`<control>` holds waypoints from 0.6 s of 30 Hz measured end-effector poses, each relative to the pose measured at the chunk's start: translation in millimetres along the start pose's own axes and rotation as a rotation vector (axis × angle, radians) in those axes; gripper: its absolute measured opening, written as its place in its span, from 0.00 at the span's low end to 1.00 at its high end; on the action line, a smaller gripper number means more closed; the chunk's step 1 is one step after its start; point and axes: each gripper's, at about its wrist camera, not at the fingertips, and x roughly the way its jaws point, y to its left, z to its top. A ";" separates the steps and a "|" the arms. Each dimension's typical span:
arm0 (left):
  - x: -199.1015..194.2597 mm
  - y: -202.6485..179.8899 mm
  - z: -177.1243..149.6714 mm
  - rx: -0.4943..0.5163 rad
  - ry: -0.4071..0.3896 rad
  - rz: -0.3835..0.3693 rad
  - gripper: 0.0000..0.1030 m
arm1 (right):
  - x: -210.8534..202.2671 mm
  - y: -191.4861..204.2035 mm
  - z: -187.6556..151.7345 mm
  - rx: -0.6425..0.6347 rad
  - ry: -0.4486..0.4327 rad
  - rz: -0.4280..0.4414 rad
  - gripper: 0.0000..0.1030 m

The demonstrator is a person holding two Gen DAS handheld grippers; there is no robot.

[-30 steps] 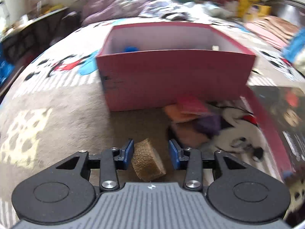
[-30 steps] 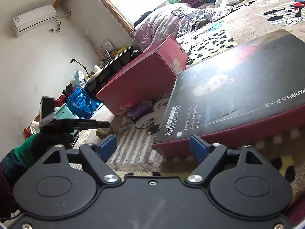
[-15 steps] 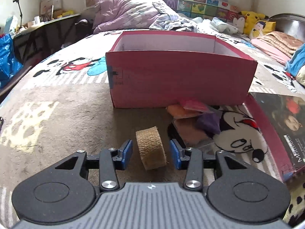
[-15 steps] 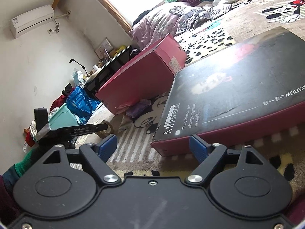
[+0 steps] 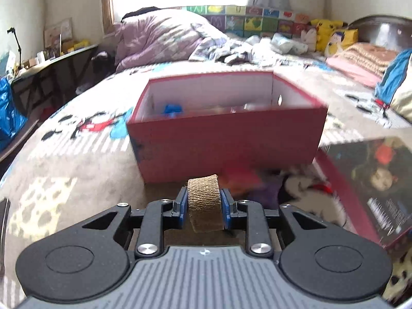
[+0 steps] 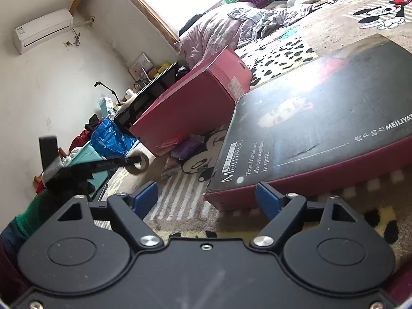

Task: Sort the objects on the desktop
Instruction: 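Lift the tan tape roll with the left tool into the shoebox and release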

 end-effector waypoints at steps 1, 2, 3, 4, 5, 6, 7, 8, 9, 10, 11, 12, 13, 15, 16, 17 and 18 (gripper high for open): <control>-1.4 -1.4 7.3 0.007 -0.015 -0.004 0.24 | -0.3 -0.3 0.0 0.002 -0.001 0.001 0.81; -2.8 -2.8 14.5 0.014 -0.031 -0.009 0.24 | -0.5 -0.6 0.2 0.004 -0.003 0.002 0.81; -4.0 -4.1 22.1 0.021 -0.046 -0.013 0.24 | -0.7 -0.9 0.3 0.006 -0.005 0.003 0.81; -4.5 -5.0 30.2 0.028 -0.063 -0.015 0.24 | -1.1 -1.3 0.5 0.009 -0.006 0.005 0.81; -4.2 -5.7 37.9 0.036 -0.078 -0.015 0.24 | -1.4 -1.8 0.7 0.011 -0.008 0.007 0.81; -3.7 -6.2 45.6 0.041 -0.092 -0.014 0.24 | -1.4 -2.0 0.9 0.013 -0.009 0.008 0.81; -2.9 -6.3 53.6 0.044 -0.107 -0.014 0.24 | -1.5 -2.3 1.0 0.015 -0.010 0.009 0.81; -2.0 -6.2 61.4 0.045 -0.121 -0.013 0.24 | -1.5 -2.6 1.0 0.017 -0.010 0.010 0.81; -0.6 -5.9 68.5 0.045 -0.133 -0.013 0.24 | -1.6 -2.9 1.1 0.019 -0.011 0.011 0.81; 1.7 -5.8 75.3 0.046 -0.142 -0.012 0.24 | -1.4 -3.1 1.3 0.020 -0.011 0.011 0.81; 4.4 -5.6 81.8 0.047 -0.151 -0.010 0.24 | -1.4 -3.4 1.4 0.022 -0.011 0.013 0.81; 8.3 -5.4 87.4 0.050 -0.155 -0.006 0.24 | -1.4 -3.7 1.4 0.024 -0.012 0.014 0.81; 13.5 -5.1 92.5 0.051 -0.157 0.002 0.24 | -1.5 -3.6 1.6 0.024 -0.013 0.016 0.81; 26.3 -2.6 100.3 0.044 -0.148 0.016 0.24 | -1.5 -3.9 2.0 0.027 -0.014 0.020 0.81; 33.4 -0.7 103.7 0.035 -0.139 0.022 0.24 | -1.6 -4.1 2.1 0.028 -0.014 0.022 0.81; 41.3 1.3 106.4 0.025 -0.126 0.029 0.24 | -1.7 -4.4 2.2 0.029 -0.015 0.023 0.81; 49.3 3.1 108.3 0.020 -0.112 0.039 0.24 | -1.8 -4.7 2.3 0.031 -0.016 0.024 0.81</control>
